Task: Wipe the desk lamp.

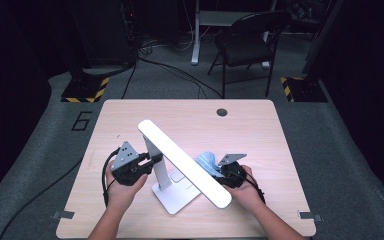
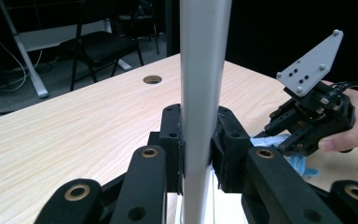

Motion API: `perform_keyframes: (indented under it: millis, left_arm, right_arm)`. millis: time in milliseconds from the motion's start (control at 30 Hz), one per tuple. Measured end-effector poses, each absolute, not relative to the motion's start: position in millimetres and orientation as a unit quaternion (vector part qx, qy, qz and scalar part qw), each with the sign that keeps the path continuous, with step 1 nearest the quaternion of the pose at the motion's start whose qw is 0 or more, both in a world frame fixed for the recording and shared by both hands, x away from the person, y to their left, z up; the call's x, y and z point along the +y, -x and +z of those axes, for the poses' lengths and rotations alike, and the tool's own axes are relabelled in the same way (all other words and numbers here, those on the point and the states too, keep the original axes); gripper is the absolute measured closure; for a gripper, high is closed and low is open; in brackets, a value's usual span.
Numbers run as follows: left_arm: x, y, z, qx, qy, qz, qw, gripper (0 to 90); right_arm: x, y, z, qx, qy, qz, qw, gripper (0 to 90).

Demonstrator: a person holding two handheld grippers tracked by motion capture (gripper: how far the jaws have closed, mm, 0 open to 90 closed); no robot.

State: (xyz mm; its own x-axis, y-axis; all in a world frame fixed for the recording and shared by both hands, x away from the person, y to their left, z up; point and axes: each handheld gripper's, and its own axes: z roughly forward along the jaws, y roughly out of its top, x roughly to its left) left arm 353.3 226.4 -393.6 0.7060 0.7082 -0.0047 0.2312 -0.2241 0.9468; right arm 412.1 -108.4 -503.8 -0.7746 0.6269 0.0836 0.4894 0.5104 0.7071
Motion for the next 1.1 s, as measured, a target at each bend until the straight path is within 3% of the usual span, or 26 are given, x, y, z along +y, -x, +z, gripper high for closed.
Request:
perform_keyframes:
  millis: [567, 1100]
  left_arm:
    - [230, -357, -394, 0.302, -0.754, 0.208, 0.545, 76.2]
    - [230, -358, -395, 0.298, -0.753, 0.205, 0.550, 76.3]
  right_arm:
    - [-96, -418, -504, 0.858, -0.343, 0.372, 0.091, 68.3]
    - [-72, -446, -506, 0.845, -0.361, 0.384, 0.093, 68.3]
